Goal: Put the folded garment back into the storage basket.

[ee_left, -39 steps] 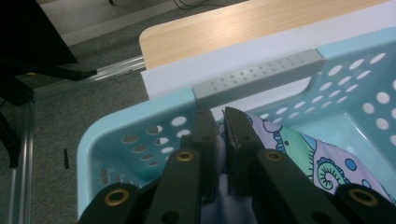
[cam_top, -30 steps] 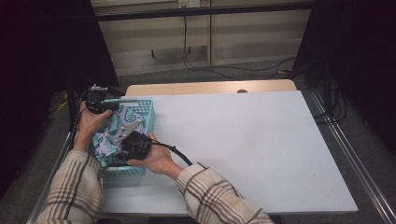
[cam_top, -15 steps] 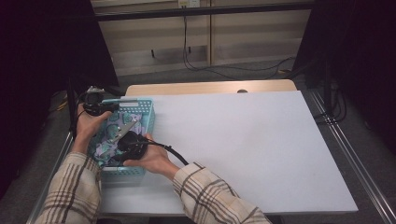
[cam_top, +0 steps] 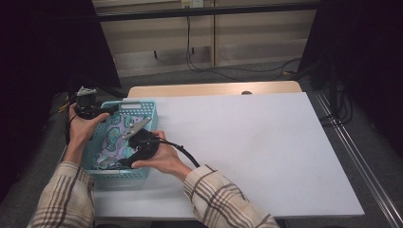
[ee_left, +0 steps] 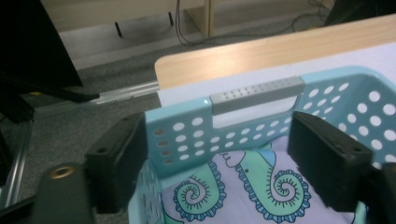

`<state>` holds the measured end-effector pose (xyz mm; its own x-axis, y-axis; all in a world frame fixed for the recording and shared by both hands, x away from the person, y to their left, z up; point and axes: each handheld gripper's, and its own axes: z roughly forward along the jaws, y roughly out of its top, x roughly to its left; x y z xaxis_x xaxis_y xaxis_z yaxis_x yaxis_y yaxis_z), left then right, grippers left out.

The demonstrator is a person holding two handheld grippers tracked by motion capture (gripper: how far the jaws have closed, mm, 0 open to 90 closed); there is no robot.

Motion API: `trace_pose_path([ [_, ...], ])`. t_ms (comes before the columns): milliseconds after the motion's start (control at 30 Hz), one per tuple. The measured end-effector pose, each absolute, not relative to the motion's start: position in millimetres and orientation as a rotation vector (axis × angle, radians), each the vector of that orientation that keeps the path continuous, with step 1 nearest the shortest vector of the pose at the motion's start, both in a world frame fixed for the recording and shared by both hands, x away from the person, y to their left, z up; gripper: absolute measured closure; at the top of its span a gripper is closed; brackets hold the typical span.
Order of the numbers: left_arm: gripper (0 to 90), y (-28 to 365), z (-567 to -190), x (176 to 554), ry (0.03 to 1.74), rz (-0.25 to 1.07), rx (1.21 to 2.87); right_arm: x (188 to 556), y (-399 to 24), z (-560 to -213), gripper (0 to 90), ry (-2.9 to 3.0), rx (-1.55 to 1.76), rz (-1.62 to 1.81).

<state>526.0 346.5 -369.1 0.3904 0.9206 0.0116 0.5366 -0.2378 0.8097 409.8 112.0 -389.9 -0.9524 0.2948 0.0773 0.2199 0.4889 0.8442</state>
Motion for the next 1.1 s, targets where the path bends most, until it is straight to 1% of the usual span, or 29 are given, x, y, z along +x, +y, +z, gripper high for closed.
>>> trace_pose_path([
  [33,17.7,346.2,-368.3,525.3,1.247,0.672,1.881,409.8,112.0,-389.9,19.3,2.643,0.458,1.481],
  [133,11.9,346.7,-364.2,520.4,1.246,0.681,1.859,410.0,103.2,-385.9,13.9,2.606,0.485,1.502],
  [167,11.1,346.6,-363.3,519.3,1.230,0.695,1.851,409.7,97.8,-383.2,13.4,2.587,0.499,1.514],
  [200,11.1,345.5,-362.6,516.7,1.217,0.673,1.842,409.7,97.8,-383.2,13.4,2.587,0.499,1.514],
  [300,9.4,343.3,-361.0,511.3,1.178,0.705,1.866,410.6,90.4,-381.5,8.7,2.564,0.533,1.504],
  [333,8.5,341.5,-361.1,509.2,1.175,0.694,1.842,411.7,87.9,-381.4,8.3,2.555,0.532,1.502],
  [400,7.4,343.9,-358.5,505.2,1.145,0.705,1.889,412.4,82.8,-380.8,5.9,2.541,0.539,1.499],
  [433,6.2,341.2,-359.6,503.1,1.159,0.703,1.823,412.4,80.1,-380.2,5.2,2.536,0.547,1.498],
  [467,6.0,341.1,-359.1,500.6,1.165,0.692,1.827,412.9,76.9,-379.5,5.3,2.524,0.555,1.506],
  [500,5.8,344.7,-357.3,499.2,1.146,0.718,1.873,413.1,74.4,-378.8,5.4,2.513,0.571,1.500],
  [533,5.1,341.6,-358.8,497.8,1.156,0.714,1.796,413.5,72.1,-378.4,5.5,2.508,0.582,1.497],
  [567,4.3,342.0,-358.6,495.9,1.147,0.705,1.809,414.1,69.6,-377.8,5.5,2.501,0.591,1.498],
  [633,4.0,343.9,-355.7,490.0,1.127,0.734,1.842,415.2,64.6,-377.2,5.5,2.481,0.620,1.495],
  [667,4.0,340.9,-356.5,487.8,1.142,0.712,1.790,415.2,62.2,-376.8,5.5,2.474,0.640,1.492],
  [700,3.9,342.7,-354.6,485.3,1.126,0.740,1.813,416.0,60.5,-376.8,5.6,2.465,0.640,1.491],
  [733,3.6,341.6,-354.8,482.6,1.128,0.725,1.786,416.4,58.1,-376.7,5.7,2.462,0.649,1.488],
  [867,2.9,342.3,-355.0,474.5,1.120,0.747,1.750,416.5,48.7,-376.8,5.8,2.435,0.682,1.471],
  [933,2.9,341.8,-355.4,469.5,1.131,0.737,1.756,416.3,43.7,-376.6,5.8,2.418,0.697,1.473],
  [1067,3.3,340.4,-355.3,460.3,1.092,0.785,1.760,415.0,33.0,-376.1,4.8,2.384,0.709,1.462],
  [1100,3.3,339.0,-355.9,459.2,1.086,0.775,1.744,415.1,30.0,-376.6,4.7,2.378,0.721,1.456],
])
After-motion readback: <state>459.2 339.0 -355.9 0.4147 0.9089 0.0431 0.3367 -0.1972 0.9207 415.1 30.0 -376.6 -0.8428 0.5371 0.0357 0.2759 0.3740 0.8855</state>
